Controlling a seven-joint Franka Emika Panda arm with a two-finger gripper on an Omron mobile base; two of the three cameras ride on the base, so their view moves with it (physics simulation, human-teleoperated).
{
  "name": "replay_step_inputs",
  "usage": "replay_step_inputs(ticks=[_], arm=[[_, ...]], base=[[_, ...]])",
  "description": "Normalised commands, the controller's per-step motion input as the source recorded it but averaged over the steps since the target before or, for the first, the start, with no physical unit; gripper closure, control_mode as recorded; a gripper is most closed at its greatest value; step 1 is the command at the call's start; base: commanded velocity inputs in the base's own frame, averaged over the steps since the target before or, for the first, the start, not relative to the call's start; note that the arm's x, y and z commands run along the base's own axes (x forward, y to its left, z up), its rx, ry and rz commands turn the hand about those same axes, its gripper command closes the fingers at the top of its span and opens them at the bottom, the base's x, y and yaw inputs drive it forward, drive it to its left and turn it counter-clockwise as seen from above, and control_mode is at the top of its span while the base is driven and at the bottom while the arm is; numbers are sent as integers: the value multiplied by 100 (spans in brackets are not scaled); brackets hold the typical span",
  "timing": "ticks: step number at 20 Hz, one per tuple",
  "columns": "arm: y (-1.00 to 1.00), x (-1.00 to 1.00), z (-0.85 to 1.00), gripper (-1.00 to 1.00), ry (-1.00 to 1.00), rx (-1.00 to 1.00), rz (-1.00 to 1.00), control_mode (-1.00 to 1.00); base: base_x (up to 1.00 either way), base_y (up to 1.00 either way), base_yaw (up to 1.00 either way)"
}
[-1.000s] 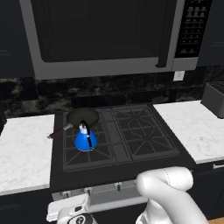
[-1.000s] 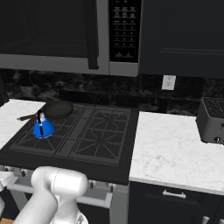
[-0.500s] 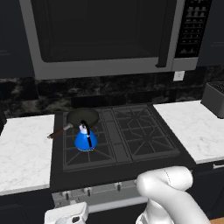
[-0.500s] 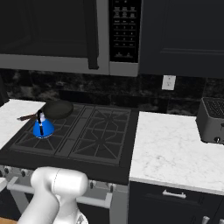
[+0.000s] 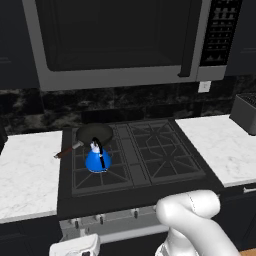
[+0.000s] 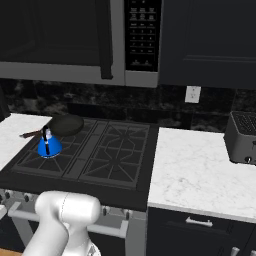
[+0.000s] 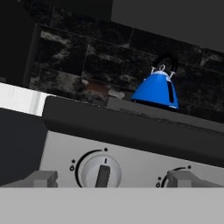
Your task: Pick the kettle from the counter and place it on a stove burner. Then turn the burner on.
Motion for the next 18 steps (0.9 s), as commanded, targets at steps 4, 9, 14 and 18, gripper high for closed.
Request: replay_step_inputs(ticks=[4, 9, 14, 18], arm=[[-20, 20, 0, -100, 7, 0, 4, -100], [-24, 17, 0, -100, 9, 0, 3, -100], [-6, 18, 0, -100, 10, 0, 4, -100], [10, 4, 0, -100, 3, 0, 9, -100]], base=[[0, 0, 0], [0, 0, 0], [0, 0, 0], [0, 0, 0]])
